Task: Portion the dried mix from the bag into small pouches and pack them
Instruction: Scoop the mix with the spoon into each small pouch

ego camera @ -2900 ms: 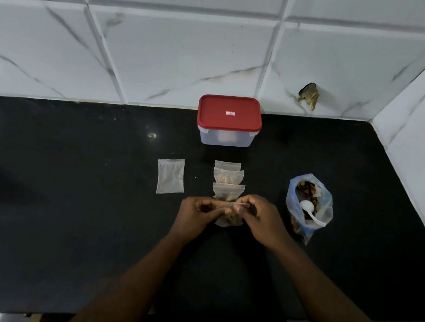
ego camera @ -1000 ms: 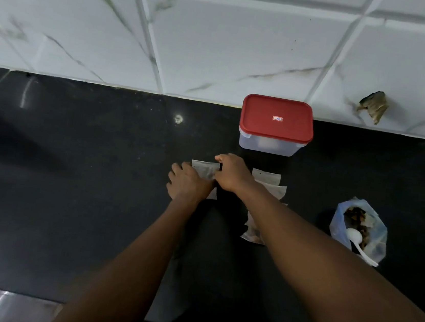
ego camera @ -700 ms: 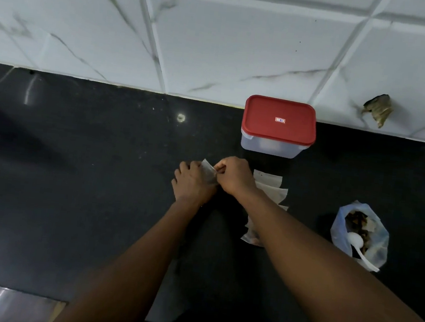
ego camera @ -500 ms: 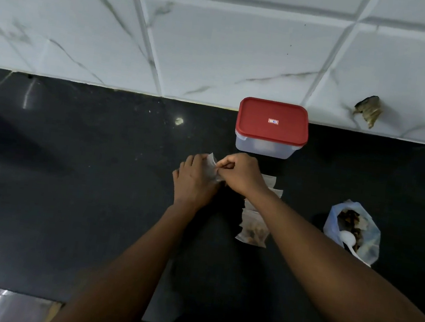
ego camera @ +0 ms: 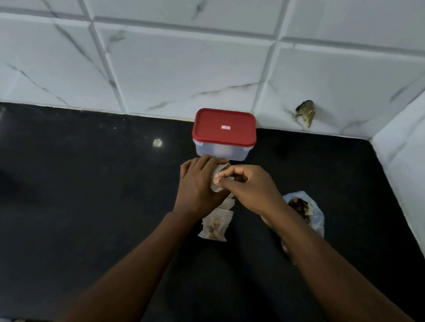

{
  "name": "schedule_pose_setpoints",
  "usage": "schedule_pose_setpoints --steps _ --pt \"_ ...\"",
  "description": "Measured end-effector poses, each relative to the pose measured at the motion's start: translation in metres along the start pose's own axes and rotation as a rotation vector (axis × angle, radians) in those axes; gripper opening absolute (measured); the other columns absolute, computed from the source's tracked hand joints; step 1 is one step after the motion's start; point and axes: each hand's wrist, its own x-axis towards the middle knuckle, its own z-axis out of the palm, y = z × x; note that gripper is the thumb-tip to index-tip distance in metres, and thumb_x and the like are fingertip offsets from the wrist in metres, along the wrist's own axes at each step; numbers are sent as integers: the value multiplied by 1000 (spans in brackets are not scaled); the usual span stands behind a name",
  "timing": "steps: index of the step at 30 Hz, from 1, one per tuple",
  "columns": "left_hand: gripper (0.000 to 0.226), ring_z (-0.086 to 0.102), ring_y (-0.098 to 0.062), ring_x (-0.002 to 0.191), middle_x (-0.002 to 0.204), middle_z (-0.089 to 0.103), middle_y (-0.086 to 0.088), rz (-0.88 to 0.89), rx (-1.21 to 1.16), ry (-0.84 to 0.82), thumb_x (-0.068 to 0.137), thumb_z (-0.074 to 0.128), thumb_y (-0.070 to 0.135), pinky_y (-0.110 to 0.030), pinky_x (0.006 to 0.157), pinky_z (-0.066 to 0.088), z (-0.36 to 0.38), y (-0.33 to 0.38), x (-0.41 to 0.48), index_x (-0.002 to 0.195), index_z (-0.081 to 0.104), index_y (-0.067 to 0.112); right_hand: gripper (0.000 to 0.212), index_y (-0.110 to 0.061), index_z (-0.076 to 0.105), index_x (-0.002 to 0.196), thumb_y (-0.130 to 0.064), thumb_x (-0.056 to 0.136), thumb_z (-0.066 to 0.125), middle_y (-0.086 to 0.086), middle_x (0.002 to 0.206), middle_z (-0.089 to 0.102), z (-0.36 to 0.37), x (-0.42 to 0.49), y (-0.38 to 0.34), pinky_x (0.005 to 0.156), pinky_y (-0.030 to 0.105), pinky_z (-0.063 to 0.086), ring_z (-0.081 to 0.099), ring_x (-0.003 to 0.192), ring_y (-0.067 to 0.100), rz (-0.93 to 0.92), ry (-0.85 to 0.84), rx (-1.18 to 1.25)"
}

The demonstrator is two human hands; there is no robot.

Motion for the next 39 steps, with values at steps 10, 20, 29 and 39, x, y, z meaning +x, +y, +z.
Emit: schedule_pose_setpoints --steps 10,20,29,39 --pt "30 67 -2 95 100 70 14 -132 -492 -81 85 81 40 -25 81 56 35 89 9 108 66 27 14 -27 78 101 -20 89 74 -16 93 75 -87 -68 45 81 10 52 69 89 -6 -112 436 5" --pt "37 66 -1 97 106 70 8 -358 -630 -243 82 83 21 -19 80 51 97 114 -11 113 64 23 31 -31 71 100 -37 74 87 -15 94 68 -127 -95 150 77 20 54 64 86 -3 215 258 -281" --pt "55 61 -6 109 120 60 6 -482 -531 -278 76 88 22 -21 86 49 123 105 -20 123 58 24 24 -34 70 106 -43 85 74 -15 101 62 -102 -90 178 75 26 55 60 88 1 148 142 -488" --pt "77 61 -12 117 131 61 4 -493 -443 -588 72 87 33 -39 102 54 130 105 7 141 53 24 8 -24 74 97 -26 91 69 -8 91 64 -98 -77 191 73 28 56 63 83 5 14 355 -484"
